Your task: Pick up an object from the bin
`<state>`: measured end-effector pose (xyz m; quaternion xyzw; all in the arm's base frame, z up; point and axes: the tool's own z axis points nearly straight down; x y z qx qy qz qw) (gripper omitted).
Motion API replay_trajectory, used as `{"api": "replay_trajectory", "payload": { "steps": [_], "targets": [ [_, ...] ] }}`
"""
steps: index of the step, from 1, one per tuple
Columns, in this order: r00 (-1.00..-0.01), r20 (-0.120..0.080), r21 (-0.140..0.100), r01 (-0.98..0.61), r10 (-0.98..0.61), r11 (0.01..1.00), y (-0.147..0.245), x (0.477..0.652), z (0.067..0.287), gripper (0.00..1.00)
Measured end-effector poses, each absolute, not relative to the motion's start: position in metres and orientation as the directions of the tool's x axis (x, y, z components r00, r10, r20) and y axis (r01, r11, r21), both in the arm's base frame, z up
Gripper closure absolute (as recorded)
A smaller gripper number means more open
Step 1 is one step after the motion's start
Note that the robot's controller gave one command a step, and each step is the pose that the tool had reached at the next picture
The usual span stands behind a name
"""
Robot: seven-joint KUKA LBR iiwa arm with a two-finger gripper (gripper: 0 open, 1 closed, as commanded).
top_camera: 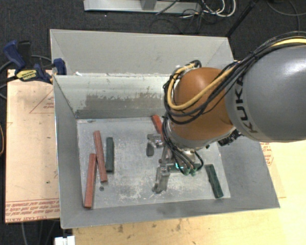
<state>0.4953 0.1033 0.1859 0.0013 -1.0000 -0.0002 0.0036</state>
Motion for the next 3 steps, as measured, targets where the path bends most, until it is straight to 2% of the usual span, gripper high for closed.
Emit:
{"api": "replay_trajectory", "payload": {
  "steps": [1, 2, 3],
  "targets": [
    [-0.979, 0.004, 0.0, -0.201, -0.201, 0.98, 0.076, 0.537, 0.09, 0.0],
    [-0.996, 0.0, -0.002, -0.087, -0.087, 0.996, -0.025, 0.546, 0.072, 0.0],
    [-0.995, 0.0, 0.001, -0.095, -0.095, 0.995, -0.02, 0.547, 0.073, 1.0]
  ]
}}
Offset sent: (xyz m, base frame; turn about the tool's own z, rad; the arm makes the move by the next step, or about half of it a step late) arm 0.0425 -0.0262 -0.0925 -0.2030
